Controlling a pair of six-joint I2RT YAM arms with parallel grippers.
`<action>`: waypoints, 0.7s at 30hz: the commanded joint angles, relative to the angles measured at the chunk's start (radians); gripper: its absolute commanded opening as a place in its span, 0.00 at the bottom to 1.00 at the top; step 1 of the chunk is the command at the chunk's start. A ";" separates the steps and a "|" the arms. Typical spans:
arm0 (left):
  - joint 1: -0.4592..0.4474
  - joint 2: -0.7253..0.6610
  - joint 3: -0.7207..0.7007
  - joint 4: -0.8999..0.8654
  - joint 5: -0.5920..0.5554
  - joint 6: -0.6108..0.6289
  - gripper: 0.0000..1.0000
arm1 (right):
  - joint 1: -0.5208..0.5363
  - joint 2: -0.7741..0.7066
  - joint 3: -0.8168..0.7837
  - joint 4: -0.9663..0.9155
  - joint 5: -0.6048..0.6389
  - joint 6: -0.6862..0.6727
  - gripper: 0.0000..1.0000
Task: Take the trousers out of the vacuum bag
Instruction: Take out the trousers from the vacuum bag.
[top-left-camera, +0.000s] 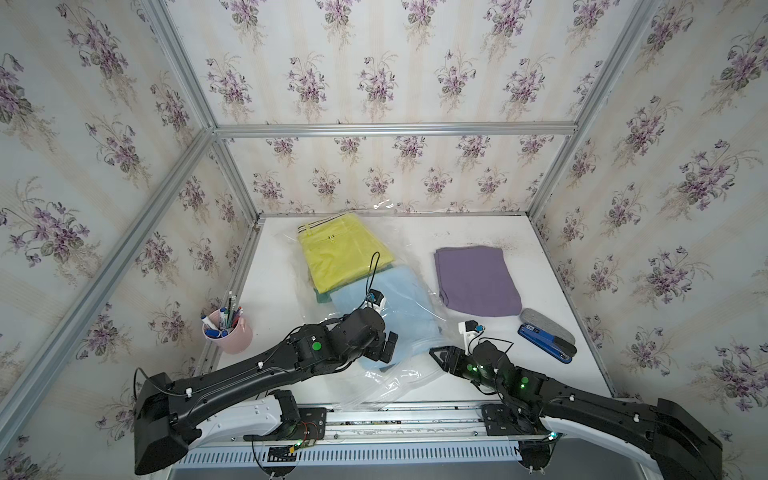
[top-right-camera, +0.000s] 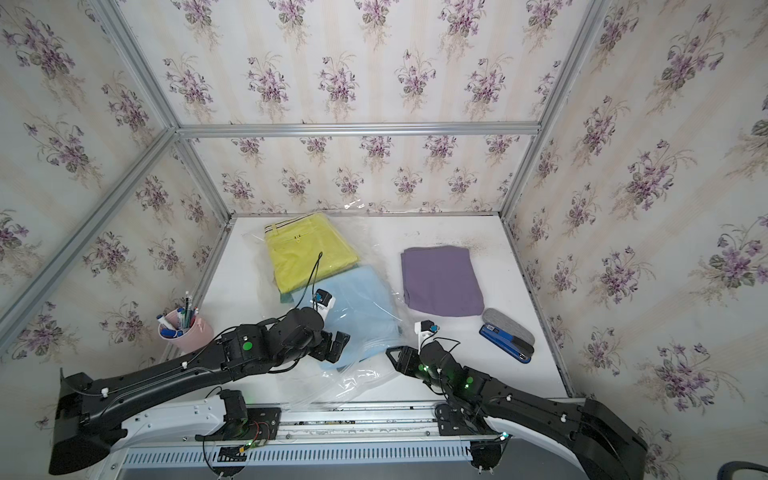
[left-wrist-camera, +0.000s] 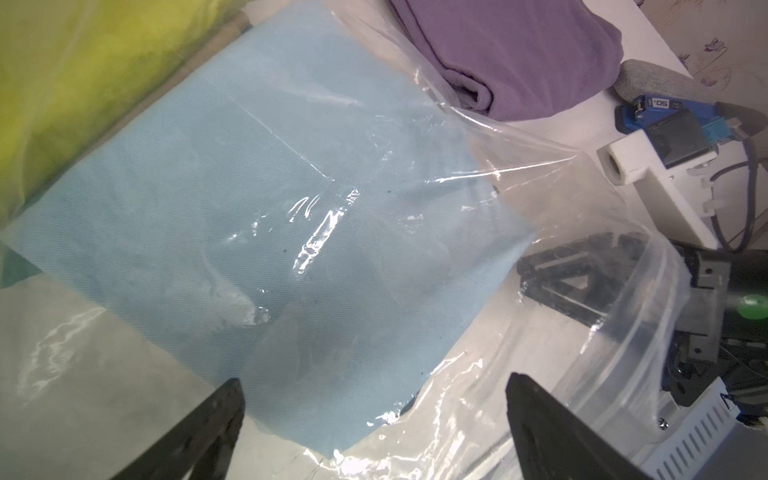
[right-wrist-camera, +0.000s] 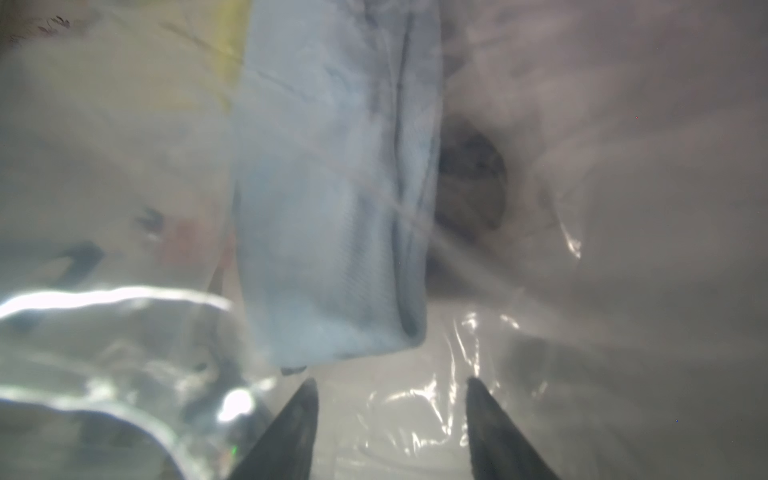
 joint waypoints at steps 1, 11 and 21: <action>-0.001 -0.015 -0.010 0.027 0.000 -0.015 1.00 | -0.001 0.059 0.017 0.154 0.074 0.028 0.54; -0.001 -0.019 -0.017 0.027 -0.005 -0.020 1.00 | -0.001 0.193 0.069 0.245 0.095 0.019 0.44; -0.001 -0.034 -0.019 0.021 -0.008 -0.020 1.00 | 0.000 0.232 0.102 0.242 0.167 0.021 0.37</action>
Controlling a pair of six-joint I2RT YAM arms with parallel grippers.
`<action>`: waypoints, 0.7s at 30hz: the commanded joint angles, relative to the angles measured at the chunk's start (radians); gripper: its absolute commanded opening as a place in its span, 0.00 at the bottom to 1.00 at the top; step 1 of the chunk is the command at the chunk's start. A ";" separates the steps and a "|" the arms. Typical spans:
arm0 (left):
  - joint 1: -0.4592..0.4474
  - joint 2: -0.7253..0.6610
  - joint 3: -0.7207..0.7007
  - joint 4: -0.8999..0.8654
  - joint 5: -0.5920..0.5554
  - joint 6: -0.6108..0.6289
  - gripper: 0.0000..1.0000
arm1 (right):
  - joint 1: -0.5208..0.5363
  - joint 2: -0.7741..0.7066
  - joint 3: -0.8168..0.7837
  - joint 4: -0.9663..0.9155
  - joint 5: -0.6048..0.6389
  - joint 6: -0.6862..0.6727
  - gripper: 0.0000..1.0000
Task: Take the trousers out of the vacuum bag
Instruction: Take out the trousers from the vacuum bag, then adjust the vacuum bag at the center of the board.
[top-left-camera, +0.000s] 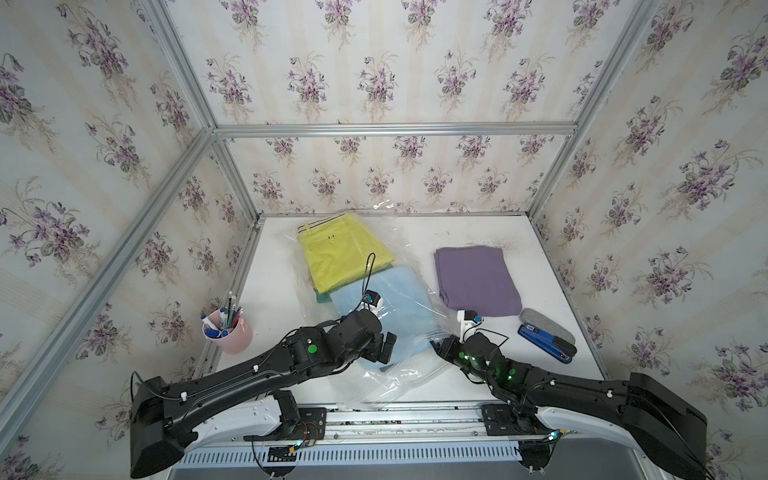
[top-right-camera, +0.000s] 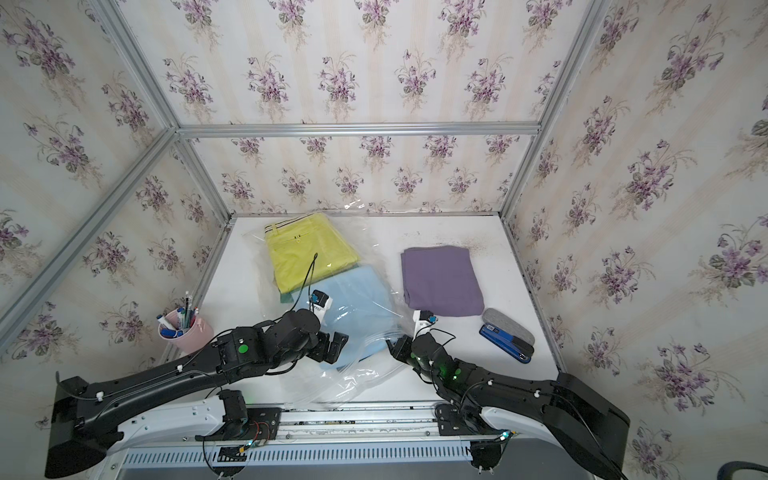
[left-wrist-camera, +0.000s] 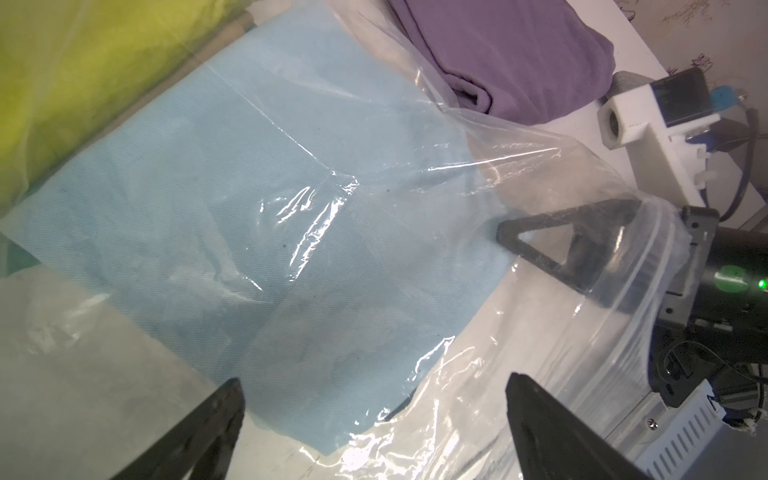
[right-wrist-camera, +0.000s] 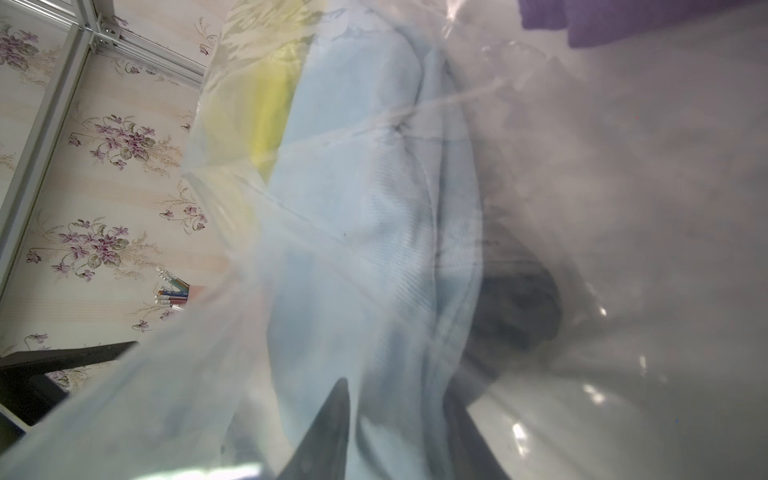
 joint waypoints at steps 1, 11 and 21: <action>0.000 -0.002 0.004 0.012 -0.010 -0.002 1.00 | -0.001 0.029 0.032 0.039 0.043 -0.022 0.38; 0.022 -0.013 0.079 -0.040 -0.044 -0.026 1.00 | -0.001 0.192 0.103 0.142 0.027 -0.047 0.47; 0.326 0.162 0.240 -0.076 0.105 0.011 1.00 | -0.003 0.261 0.176 0.157 -0.004 -0.115 0.08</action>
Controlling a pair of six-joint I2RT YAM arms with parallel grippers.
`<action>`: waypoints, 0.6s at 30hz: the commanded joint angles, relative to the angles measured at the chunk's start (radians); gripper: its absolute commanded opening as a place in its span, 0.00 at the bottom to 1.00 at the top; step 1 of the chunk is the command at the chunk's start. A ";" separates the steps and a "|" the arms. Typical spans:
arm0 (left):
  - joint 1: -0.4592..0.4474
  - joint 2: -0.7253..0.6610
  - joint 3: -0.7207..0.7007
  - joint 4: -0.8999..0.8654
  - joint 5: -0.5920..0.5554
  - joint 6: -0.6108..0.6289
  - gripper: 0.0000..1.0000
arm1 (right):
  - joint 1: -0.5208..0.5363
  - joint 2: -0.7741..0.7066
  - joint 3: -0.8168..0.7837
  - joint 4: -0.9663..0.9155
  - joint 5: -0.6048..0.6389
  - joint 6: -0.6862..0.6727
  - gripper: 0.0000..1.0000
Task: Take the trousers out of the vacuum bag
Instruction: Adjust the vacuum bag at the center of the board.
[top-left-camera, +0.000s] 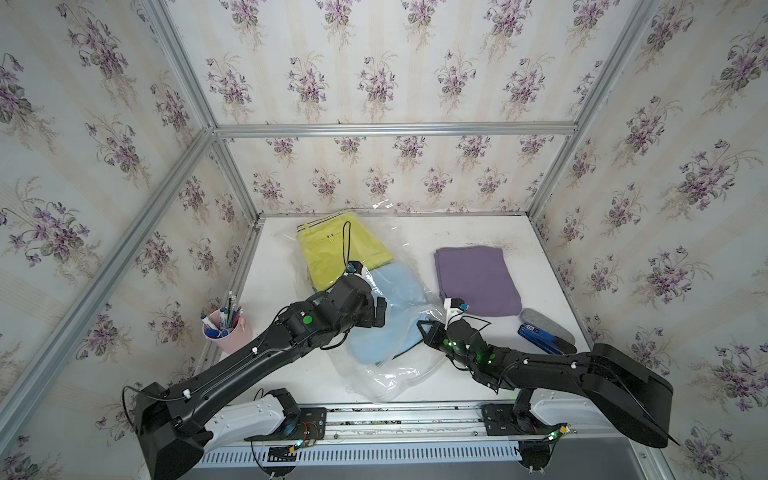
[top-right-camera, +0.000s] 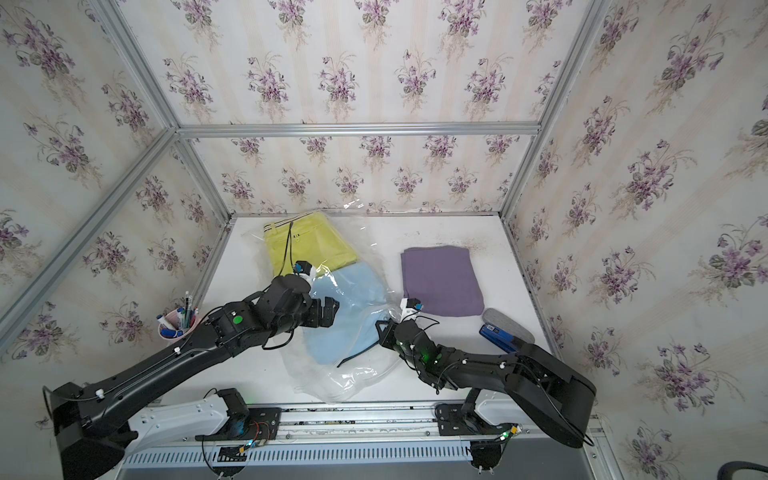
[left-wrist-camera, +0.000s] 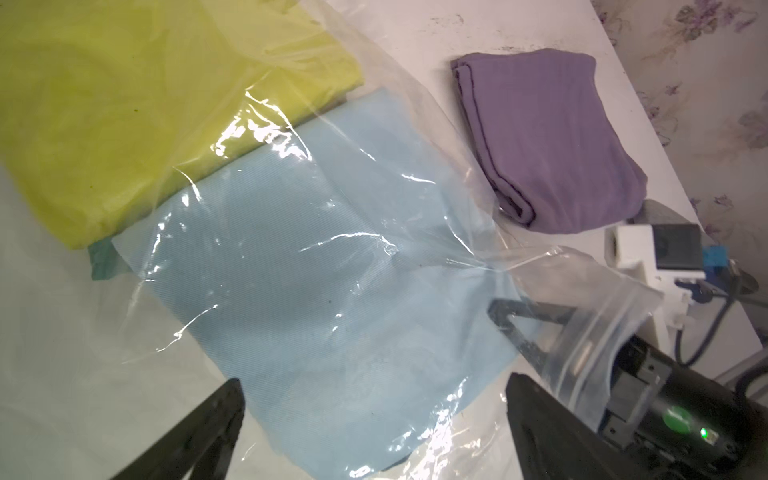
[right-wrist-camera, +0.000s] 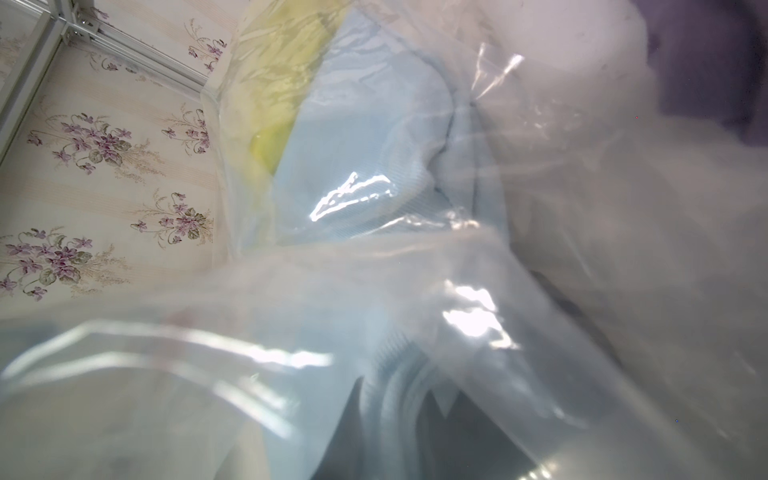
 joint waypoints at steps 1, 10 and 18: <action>0.081 0.071 0.050 -0.004 0.063 0.037 1.00 | 0.000 -0.014 0.012 0.067 -0.037 -0.045 0.05; 0.287 0.319 0.147 0.086 0.184 0.051 1.00 | 0.001 -0.194 -0.002 -0.043 -0.132 -0.123 0.00; 0.346 0.573 0.296 0.107 0.137 0.062 1.00 | 0.001 -0.242 -0.027 -0.088 -0.179 -0.134 0.00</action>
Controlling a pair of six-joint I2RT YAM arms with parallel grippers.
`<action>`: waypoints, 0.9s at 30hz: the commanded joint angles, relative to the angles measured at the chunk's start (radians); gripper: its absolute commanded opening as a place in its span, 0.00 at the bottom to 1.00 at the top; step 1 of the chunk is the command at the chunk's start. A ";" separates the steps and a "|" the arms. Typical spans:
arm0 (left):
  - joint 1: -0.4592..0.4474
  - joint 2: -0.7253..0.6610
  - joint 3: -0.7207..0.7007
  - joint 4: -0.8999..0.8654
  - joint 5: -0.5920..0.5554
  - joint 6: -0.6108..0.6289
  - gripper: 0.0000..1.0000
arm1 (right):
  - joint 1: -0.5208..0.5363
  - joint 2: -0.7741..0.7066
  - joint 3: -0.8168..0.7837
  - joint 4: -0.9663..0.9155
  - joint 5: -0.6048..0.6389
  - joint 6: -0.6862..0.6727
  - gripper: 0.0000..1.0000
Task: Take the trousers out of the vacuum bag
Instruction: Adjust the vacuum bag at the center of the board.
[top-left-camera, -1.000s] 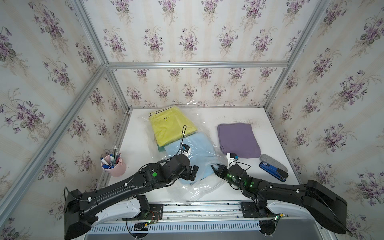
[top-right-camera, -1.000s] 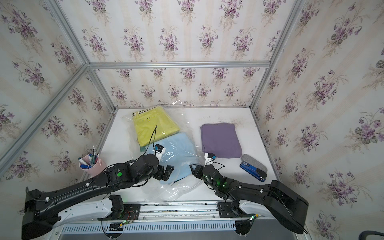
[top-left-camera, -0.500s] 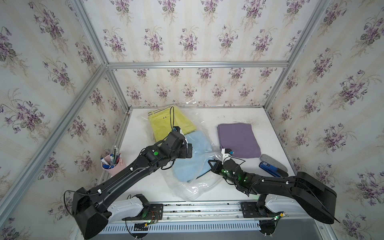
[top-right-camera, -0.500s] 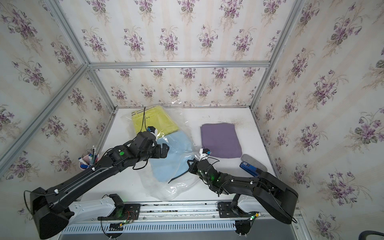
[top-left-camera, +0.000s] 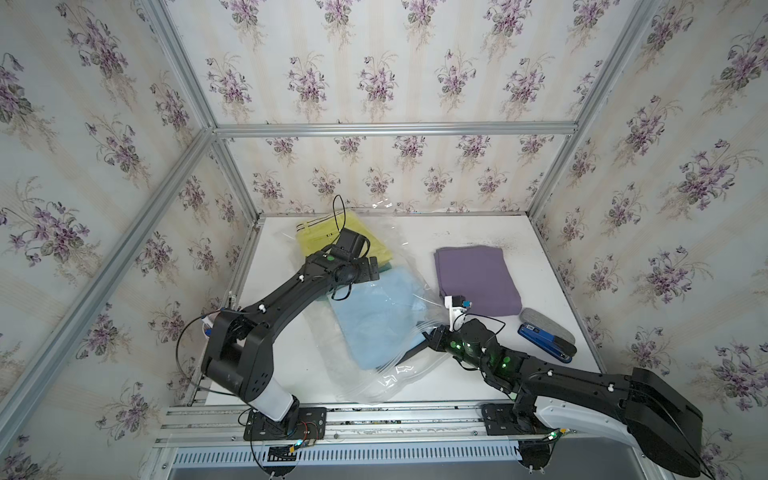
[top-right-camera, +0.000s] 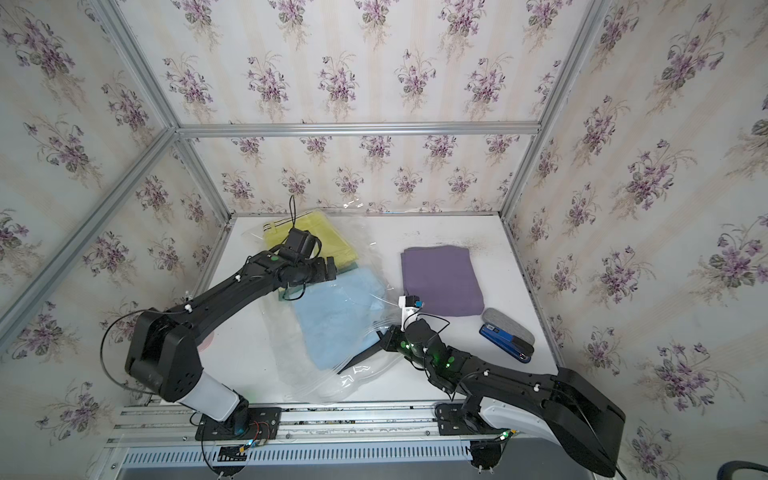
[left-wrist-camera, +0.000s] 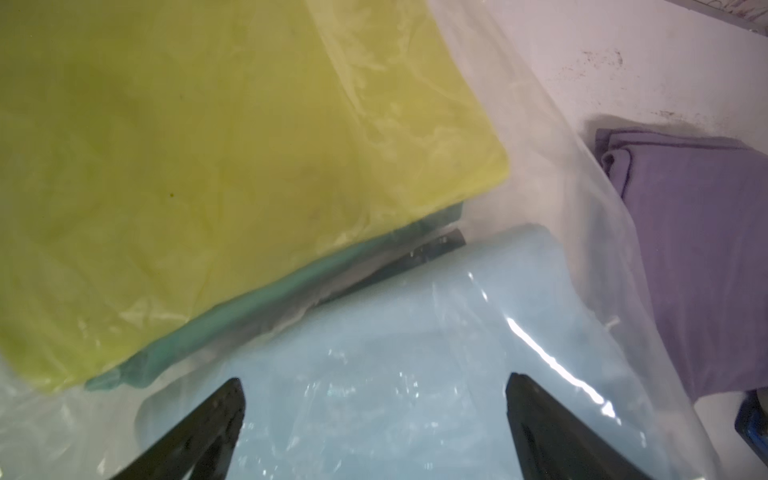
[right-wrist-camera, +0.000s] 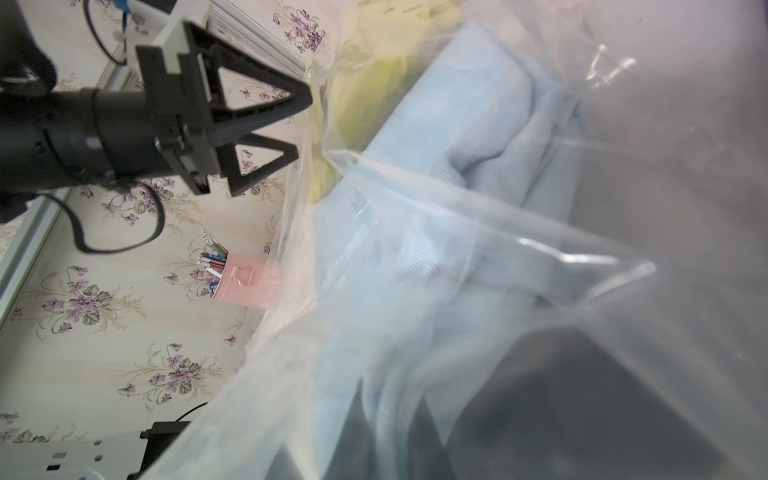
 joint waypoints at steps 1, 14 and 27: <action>0.016 0.085 0.046 0.023 -0.005 0.011 1.00 | 0.003 -0.006 -0.008 0.026 -0.054 -0.022 0.00; 0.070 0.317 0.198 0.062 0.016 -0.009 1.00 | 0.001 -0.006 0.075 0.028 -0.090 -0.118 0.00; 0.127 0.368 0.276 0.050 0.060 0.009 1.00 | 0.018 -0.377 -0.072 -0.243 -0.081 0.035 0.00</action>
